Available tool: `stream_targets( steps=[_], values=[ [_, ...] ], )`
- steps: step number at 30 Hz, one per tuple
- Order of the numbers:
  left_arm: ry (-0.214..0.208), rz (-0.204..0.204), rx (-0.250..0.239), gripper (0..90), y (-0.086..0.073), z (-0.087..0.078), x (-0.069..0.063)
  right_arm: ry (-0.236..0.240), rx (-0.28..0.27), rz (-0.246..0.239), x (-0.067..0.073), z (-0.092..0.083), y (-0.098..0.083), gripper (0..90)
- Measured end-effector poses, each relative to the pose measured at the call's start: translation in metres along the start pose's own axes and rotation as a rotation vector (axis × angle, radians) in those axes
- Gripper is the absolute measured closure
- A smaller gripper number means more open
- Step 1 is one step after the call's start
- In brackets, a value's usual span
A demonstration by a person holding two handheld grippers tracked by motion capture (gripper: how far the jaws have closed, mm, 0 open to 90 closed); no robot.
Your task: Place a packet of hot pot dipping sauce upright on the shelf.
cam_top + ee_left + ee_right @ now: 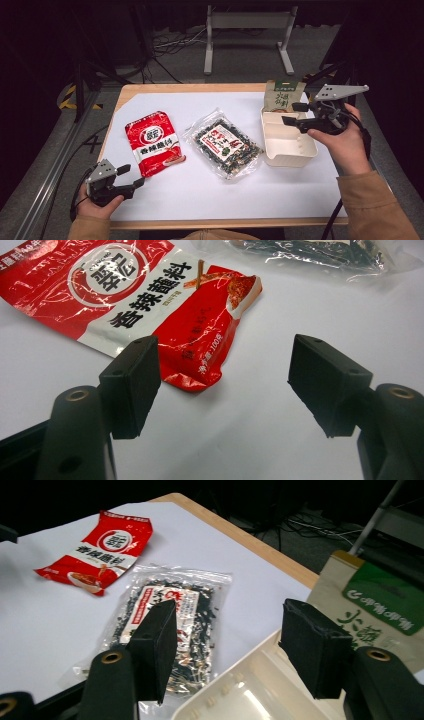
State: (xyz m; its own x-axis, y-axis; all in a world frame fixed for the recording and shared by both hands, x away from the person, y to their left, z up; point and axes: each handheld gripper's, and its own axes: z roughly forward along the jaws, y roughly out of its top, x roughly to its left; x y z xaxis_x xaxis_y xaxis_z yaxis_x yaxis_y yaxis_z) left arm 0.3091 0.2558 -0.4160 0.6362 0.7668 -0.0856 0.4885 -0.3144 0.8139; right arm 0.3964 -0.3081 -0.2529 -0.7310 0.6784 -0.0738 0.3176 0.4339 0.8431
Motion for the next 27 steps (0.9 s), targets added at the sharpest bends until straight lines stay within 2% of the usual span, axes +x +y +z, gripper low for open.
stream_targets(
  steps=[5,11,14,17,22,27],
  values=[
    [0.026,0.013,-0.017,28.3,0.003,-0.006,0.002,0.018,-0.001,0.001,0.013,0.004,-0.01,38.3],
    [0.015,-0.016,-0.043,27.8,0.003,-0.011,0.008,0.04,-0.014,0.002,0.027,0.008,-0.018,38.8],
    [0.026,-0.012,-0.043,25.4,0.005,-0.014,0.01,0.051,-0.039,0.009,0.031,0.009,-0.024,40.9],
    [0.024,-0.016,-0.055,23.8,0.01,-0.018,0.011,0.066,-0.037,0.017,0.034,0.012,-0.027,42.2],
    [0.059,-0.004,-0.044,25.0,0.021,-0.018,0.014,0.091,-0.038,0.025,0.041,0.023,-0.035,43.2],
    [0.067,-0.029,-0.004,27.8,0.034,-0.015,0.019,0.098,-0.073,0.026,0.048,0.028,-0.04,43.3]
  ],
)
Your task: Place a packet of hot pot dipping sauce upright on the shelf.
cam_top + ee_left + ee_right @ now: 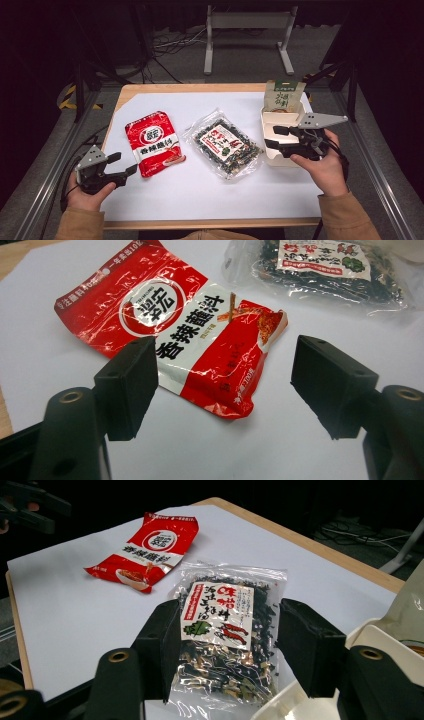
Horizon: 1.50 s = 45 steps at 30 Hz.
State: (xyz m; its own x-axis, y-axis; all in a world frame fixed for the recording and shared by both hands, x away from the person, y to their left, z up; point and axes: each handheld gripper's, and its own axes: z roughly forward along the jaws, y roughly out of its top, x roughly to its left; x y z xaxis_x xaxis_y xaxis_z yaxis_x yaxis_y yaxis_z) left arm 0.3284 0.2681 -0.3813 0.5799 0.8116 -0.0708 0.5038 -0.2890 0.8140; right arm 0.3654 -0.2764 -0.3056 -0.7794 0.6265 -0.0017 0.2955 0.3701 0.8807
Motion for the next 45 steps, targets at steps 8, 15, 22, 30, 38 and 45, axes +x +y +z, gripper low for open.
stream_targets(
  steps=[8,15,22,30,38,45],
  values=[
    [0.039,-0.062,0.05,26.3,0.028,0.013,0.019,0.003,0.001,-0.015,0.006,0.0,-0.003,42.7],
    [0.035,-0.087,0.042,25.6,0.039,0.027,0.038,0.006,0.013,-0.029,0.011,0.003,-0.008,42.7],
    [0.026,-0.112,-0.009,29.8,0.044,0.04,0.057,0.022,0.032,-0.019,0.011,0.013,-0.018,42.7],
    [0.06,-0.11,-0.006,30.2,0.048,0.054,0.071,0.04,0.043,-0.015,0.011,0.019,-0.024,42.6],
    [0.065,-0.124,-0.043,29.8,0.051,0.06,0.086,0.058,0.04,-0.003,0.013,0.02,-0.026,42.4],
    [0.107,-0.119,-0.011,30.0,0.057,0.068,0.095,0.067,0.044,-0.013,0.019,0.022,-0.027,42.3]
  ],
)
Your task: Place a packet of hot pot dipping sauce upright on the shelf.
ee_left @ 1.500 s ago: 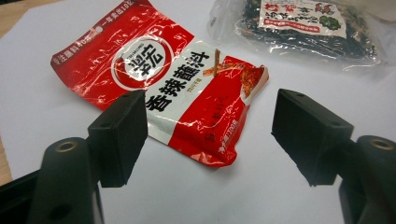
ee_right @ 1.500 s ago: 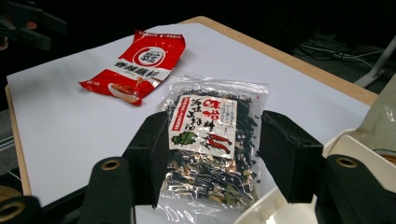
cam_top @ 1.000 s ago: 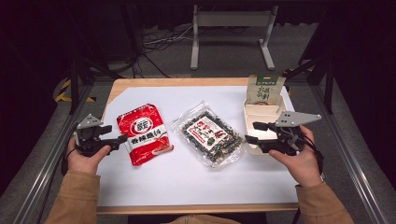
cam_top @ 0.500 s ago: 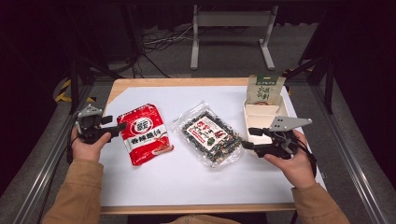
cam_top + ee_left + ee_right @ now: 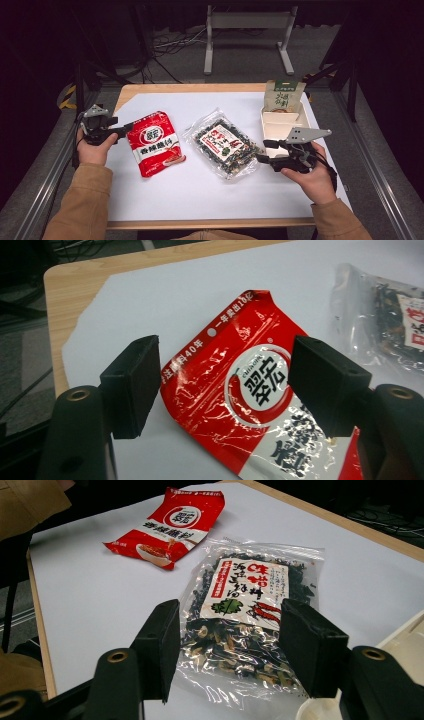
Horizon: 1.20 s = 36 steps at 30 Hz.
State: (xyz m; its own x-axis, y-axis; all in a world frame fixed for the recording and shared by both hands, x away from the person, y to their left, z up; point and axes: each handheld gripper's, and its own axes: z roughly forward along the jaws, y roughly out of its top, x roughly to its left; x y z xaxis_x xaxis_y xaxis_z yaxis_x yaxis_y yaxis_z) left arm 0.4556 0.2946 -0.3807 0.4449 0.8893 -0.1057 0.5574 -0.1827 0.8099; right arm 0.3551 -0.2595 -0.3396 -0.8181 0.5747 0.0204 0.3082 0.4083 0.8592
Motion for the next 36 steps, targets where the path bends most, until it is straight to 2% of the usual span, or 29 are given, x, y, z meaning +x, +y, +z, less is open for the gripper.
stream_targets(
  steps=[6,13,16,17,21,36],
  values=[
    [0.018,-0.042,0.015,27.6,-0.004,0.015,0.013,0.002,0.01,-0.005,0.005,0.002,-0.003,42.3],
    [0.011,-0.082,0.028,27.9,-0.008,0.027,0.024,0.001,0.011,-0.011,0.01,0.003,-0.005,42.2],
    [0.022,-0.092,0.061,28.1,-0.012,0.036,0.028,0.002,0.013,-0.004,0.009,0.003,-0.008,42.2],
    [0.016,-0.097,0.077,28.0,-0.013,0.039,0.029,0.0,0.015,-0.005,0.009,0.003,-0.009,42.2],
    [-0.004,-0.117,0.083,27.9,-0.017,0.047,0.031,-0.001,0.015,-0.005,0.01,0.003,-0.01,42.2],
    [-0.035,-0.13,0.102,28.7,-0.023,0.063,0.037,-0.004,0.015,0.0,0.011,0.001,-0.014,41.8]
  ],
)
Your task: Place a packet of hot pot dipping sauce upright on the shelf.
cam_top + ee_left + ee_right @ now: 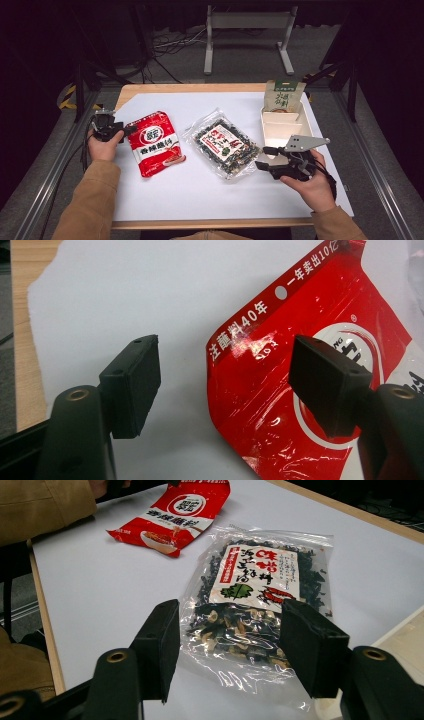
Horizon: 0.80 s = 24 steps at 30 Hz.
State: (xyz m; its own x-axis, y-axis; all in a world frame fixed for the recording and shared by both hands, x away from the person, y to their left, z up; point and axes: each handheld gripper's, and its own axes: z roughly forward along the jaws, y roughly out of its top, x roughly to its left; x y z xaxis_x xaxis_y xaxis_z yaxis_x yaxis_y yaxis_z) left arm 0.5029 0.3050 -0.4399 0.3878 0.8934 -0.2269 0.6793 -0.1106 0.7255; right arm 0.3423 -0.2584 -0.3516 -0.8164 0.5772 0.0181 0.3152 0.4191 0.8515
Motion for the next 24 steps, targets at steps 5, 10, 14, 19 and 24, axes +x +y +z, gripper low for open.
stream_targets(
  steps=[5,10,14,19,24],
  values=[
    [-0.009,0.009,0.024,26.1,-0.001,0.008,-0.001,0.002,0.001,0.003,0.001,0.0,0.0,41.8],
    [-0.016,-0.002,0.033,25.9,-0.003,0.011,0.0,-0.007,0.01,0.006,0.001,0.001,0.0,41.6],
    [-0.037,0.007,0.047,27.6,-0.003,0.012,0.0,-0.011,0.01,0.012,-0.001,0.0,-0.001,41.7],
    [-0.08,0.038,0.05,36.1,-0.003,0.011,-0.006,-0.01,0.005,0.013,-0.001,-0.001,-0.001,41.7],
    [-0.065,0.089,0.036,43.2,-0.001,0.003,-0.014,-0.007,0.004,0.013,0.0,-0.001,-0.001,41.7]
  ],
)
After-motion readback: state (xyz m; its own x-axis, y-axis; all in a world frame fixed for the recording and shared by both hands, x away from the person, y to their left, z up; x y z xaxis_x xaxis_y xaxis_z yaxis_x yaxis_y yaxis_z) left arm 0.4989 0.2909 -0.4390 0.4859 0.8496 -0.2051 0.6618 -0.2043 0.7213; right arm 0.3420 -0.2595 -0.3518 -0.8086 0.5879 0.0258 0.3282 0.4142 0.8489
